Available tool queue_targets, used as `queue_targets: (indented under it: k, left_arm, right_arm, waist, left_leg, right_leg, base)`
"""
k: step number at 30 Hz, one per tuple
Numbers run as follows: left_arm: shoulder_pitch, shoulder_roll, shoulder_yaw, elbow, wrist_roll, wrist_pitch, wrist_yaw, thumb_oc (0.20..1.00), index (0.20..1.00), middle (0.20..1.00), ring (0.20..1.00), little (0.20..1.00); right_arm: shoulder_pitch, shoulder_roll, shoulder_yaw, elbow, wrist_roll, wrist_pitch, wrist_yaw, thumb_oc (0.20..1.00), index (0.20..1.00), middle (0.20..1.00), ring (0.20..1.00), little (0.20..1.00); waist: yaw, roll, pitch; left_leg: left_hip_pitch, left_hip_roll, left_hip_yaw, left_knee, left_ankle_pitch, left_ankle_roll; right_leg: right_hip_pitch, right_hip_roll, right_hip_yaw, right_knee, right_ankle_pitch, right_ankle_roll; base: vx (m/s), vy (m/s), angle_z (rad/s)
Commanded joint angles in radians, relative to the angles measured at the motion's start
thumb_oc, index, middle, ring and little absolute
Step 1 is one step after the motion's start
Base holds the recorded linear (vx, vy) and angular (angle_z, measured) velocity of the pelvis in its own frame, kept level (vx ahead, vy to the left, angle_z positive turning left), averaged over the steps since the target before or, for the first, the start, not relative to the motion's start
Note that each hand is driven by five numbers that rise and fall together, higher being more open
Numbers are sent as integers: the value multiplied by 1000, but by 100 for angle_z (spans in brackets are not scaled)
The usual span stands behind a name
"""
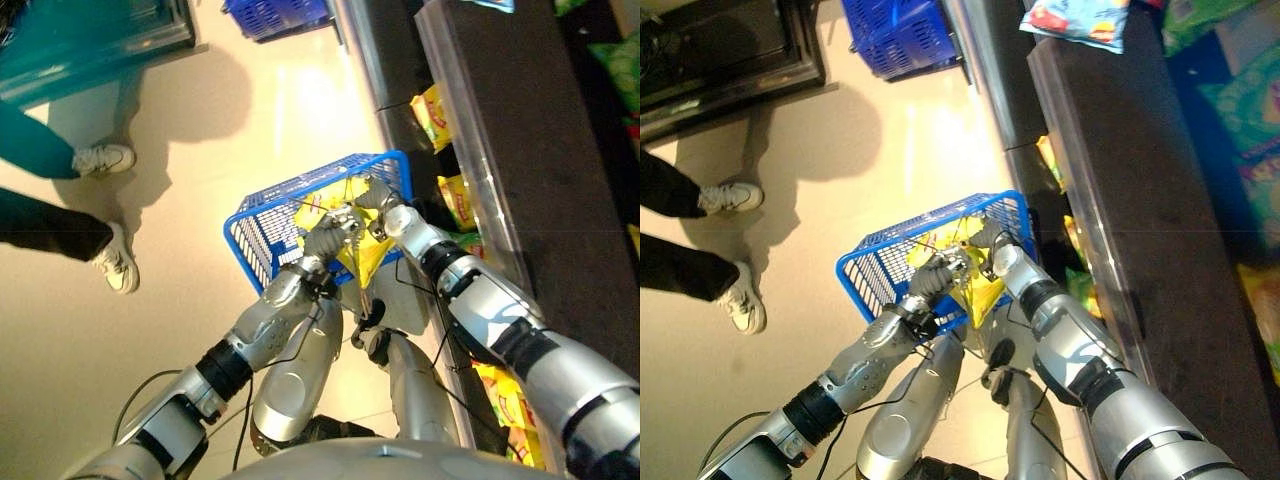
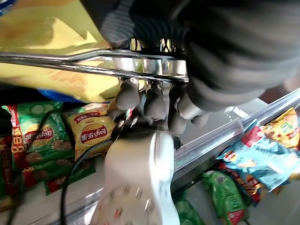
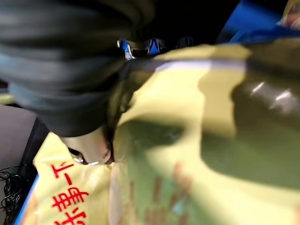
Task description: Pick up the snacks into the basket
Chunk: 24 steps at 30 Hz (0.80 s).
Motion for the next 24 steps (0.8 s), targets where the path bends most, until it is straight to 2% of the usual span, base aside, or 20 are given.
queue_targets:
  k: [1,4,8,9,10,14,15,16,17,20,21,22,24]
  left_arm:
    - [-72,-66,-76,-299,-10,-41,-98,200,200,200,200,200]
    - [-85,-74,-105,-302,-26,-33,-102,200,200,200,200,200]
    - [-82,-74,-118,-305,-37,-22,-110,200,200,200,200,200]
    - [-78,-75,-120,-302,-39,-23,-111,200,200,200,200,200]
    - [-81,-78,-120,-300,-41,-25,-112,200,200,200,200,200]
    - [-81,-81,-112,-291,-52,-33,-107,200,200,200,200,200]
    - [-89,-80,-105,-288,-53,-34,-106,200,200,200,200,200]
    - [-82,-82,-106,-287,-53,-34,-106,200,200,200,200,200]
    - [-84,-81,-87,-280,-55,-43,-105,200,200,200,200,200]
    - [-65,-76,-27,-270,-55,-69,-77,200,200,200,200,200]
    - [-64,-76,-27,-270,-55,-69,-77,200,200,200,200,200]
    - [-29,-66,49,-255,-40,-91,-49,200,200,200,200,200]
    - [15,-65,133,-241,-28,-111,-25,200,200,200,200,200]
  right_arm:
    - [-156,-82,-70,-7,73,-37,-91,200,200,200,200,200]
    - [-171,-109,-99,20,103,-39,-117,200,200,200,200,200]
    - [-168,-117,-71,32,72,-31,-104,200,200,200,200,200]
    - [-160,-113,-63,39,67,-27,-98,464,464,464,464,464]
    - [-161,-112,-59,50,62,-22,-92,1000,1000,1000,1000,1000]
    - [-139,-96,-53,50,38,-14,-89,1000,1000,1000,1000,1000]
    - [-138,-90,-49,43,29,-15,-93,1000,1000,1000,1000,1000]
    - [-131,-88,-47,44,28,-14,-92,1000,1000,1000,1000,1000]
    - [-108,-61,-27,21,-2,-13,-91,1000,1000,1000,1000,1000]
    - [-39,-5,9,-82,-43,-22,-105,1000,1000,1000,1000,1000]
    - [-38,-4,9,-83,-43,-22,-105,1000,1000,1000,1000,1000]
    - [42,-5,43,-251,-97,-27,-112,1000,1000,1000,1000,1000]
    - [138,-47,59,-471,-159,-30,-106,1000,1000,1000,1000,1000]
  waist:
    - [12,68,-2]
    - [21,96,-2]
    - [34,112,-2]
    - [32,108,-2]
    - [33,111,-2]
    - [27,113,-2]
    - [29,118,-2]
    - [25,111,-2]
    - [20,108,-2]
    - [-5,76,-2]
    - [-5,76,-2]
    - [-35,36,-2]
    - [-65,3,-2]
  left_leg:
    - [-22,-55,35,109,-125,72]
    - [-43,-73,19,121,-123,74]
    - [-46,-79,12,127,-126,77]
    - [-28,-81,20,132,-157,86]
    - [-28,-83,19,134,-157,85]
    - [-12,-87,16,135,-161,84]
    - [-21,-82,8,120,-126,75]
    - [-4,-83,18,127,-157,83]
    - [6,-75,15,109,-126,73]
    - [51,-58,36,91,-128,76]
    - [52,-58,36,90,-127,77]
    - [96,-41,68,70,-130,84]
    - [146,-24,104,45,-132,91]
  right_leg:
    - [-22,-69,-8,-57,114,102]
    - [-40,-79,-25,-34,100,100]
    - [-42,-91,-32,-16,85,99]
    - [-25,-95,-26,-7,53,99]
    - [-24,-97,-26,-4,52,99]
    - [-9,-108,-32,2,49,100]
    - [-18,-107,-41,-13,84,100]
    - [-1,-109,-33,-6,54,101]
    - [12,-110,-37,-34,90,103]
    - [56,-107,-16,-72,109,107]
    - [57,-107,-16,-72,109,107]
    - [96,-105,12,-107,136,115]
    - [138,-103,42,-141,161,124]
  base:
    - [-5,-18,31]
    - [11,6,49]
    - [36,18,21]
    - [99,-48,7]
    - [89,-50,7]
    - [9,39,13]
    - [5,42,10]
    - [-60,114,2]
    - [19,62,3]
    - [-10,107,-4]
    - [23,129,-23]
    - [28,135,-33]
    - [40,161,-68]
